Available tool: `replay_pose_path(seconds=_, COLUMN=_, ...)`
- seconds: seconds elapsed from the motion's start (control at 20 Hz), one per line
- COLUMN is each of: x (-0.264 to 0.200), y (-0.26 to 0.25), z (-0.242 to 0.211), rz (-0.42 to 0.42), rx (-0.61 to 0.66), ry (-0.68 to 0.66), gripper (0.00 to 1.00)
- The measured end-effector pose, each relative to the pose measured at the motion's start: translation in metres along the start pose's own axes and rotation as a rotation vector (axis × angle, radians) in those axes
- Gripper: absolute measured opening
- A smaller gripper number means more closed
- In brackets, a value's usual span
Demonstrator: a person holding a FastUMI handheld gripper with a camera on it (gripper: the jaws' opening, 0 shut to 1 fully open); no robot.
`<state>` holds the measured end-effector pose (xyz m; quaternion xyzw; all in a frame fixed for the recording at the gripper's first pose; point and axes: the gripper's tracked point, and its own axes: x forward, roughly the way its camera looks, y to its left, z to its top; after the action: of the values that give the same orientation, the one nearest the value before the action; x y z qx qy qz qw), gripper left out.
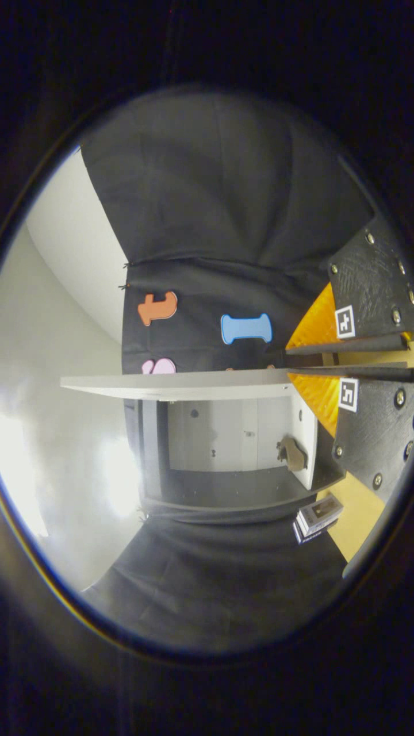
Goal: Open the shoe cabinet door, grab the shoes and put them into the shoe cabinet, then close the shoe cabinet door.
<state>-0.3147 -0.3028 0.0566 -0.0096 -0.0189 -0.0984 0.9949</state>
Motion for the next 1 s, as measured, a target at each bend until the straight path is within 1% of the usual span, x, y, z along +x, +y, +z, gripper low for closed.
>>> replay_pose_path(seconds=0.1, x=-0.004, y=0.019, z=-0.002, rz=0.043, rx=-0.004, ry=-0.004, gripper=0.11)
replay_pose_path(seconds=0.25, x=-0.005, y=0.054, z=-0.025, rz=0.119, rx=-0.022, ry=0.023, gripper=0.11)
replay_pose_path(seconds=0.3, x=-0.004, y=0.071, z=-0.033, rz=0.163, rx=-0.023, ry=0.034, gripper=0.11)
replay_pose_path(seconds=0.35, x=-0.003, y=0.081, z=-0.043, rz=0.190, rx=-0.025, ry=0.050, gripper=0.19)
replay_pose_path(seconds=0.4, x=-0.003, y=0.094, z=-0.053, rz=0.215, rx=-0.023, ry=0.069, gripper=0.36)
replay_pose_path(seconds=0.45, x=-0.001, y=0.107, z=-0.065, rz=0.240, rx=-0.017, ry=0.084, gripper=0.37)
replay_pose_path(seconds=0.5, x=0.001, y=0.117, z=-0.076, rz=0.260, rx=-0.006, ry=0.099, gripper=0.40)
replay_pose_path(seconds=0.6, x=0.007, y=0.133, z=-0.101, rz=0.286, rx=0.009, ry=0.130, gripper=0.57)
replay_pose_path(seconds=0.75, x=0.018, y=0.150, z=-0.152, rz=0.290, rx=0.014, ry=0.202, gripper=0.84)
replay_pose_path(seconds=0.85, x=0.025, y=0.163, z=-0.189, rz=0.299, rx=0.010, ry=0.258, gripper=0.84)
replay_pose_path(seconds=1.0, x=0.029, y=0.179, z=-0.257, rz=0.309, rx=-0.005, ry=0.375, gripper=0.86)
